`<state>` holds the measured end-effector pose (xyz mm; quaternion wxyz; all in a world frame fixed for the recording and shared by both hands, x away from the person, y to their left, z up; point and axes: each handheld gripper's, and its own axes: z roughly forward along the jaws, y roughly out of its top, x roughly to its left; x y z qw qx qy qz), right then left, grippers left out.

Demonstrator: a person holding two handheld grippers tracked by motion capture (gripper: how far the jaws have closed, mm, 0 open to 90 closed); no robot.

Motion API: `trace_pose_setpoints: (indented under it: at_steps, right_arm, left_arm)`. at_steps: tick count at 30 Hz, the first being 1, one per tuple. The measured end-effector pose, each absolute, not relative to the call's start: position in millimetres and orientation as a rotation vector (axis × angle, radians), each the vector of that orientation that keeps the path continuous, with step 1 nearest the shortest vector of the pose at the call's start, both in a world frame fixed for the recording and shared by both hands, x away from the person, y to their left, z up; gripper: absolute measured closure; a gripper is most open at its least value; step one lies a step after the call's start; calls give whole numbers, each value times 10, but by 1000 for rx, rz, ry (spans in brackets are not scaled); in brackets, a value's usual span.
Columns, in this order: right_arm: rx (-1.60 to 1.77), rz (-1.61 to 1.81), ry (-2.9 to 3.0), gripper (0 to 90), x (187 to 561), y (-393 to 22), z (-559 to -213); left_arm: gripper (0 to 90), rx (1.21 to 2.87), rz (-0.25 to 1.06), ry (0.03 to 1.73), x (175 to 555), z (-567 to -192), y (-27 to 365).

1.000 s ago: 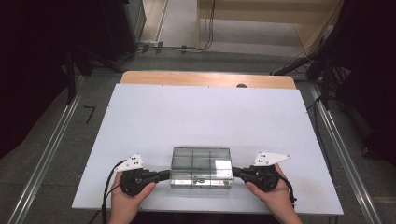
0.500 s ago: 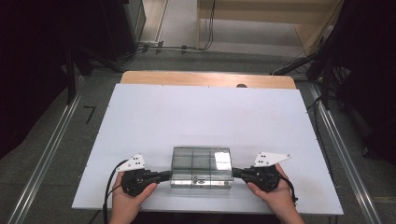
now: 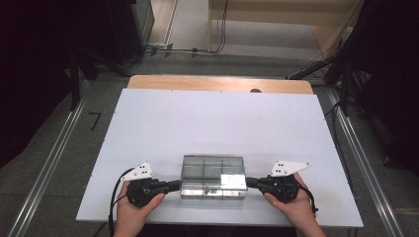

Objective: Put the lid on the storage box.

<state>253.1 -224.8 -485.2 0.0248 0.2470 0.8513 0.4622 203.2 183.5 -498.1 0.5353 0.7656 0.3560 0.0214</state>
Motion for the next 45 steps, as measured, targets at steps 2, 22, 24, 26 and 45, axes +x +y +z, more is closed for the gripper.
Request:
trace_pose_setpoints:
  at_steps: [2, 22, 24, 26, 45]
  right_arm:
    - [760, 1432, 2634, 869, 2536, -2264, -4849]
    - [793, 1483, 2536, 609, 2560, -2367, -4806]
    - [807, 1494, 2504, 528, 2564, -2390, -4787]
    - [822, 1511, 2477, 461, 2570, -2418, -4780]
    - [925, 1532, 2362, 178, 2683, -2748, -4774]
  left_arm:
    - [900, 1840, 65, 848, 2026, -4968, 1838]
    - [619, 1778, 182, 867, 1993, -4922, 2030]
    - [540, 1771, 199, 874, 1990, -4919, 2042]
    - [461, 1760, 217, 878, 1988, -4914, 2060]
    - [184, 1726, 289, 891, 1985, -4923, 2233]
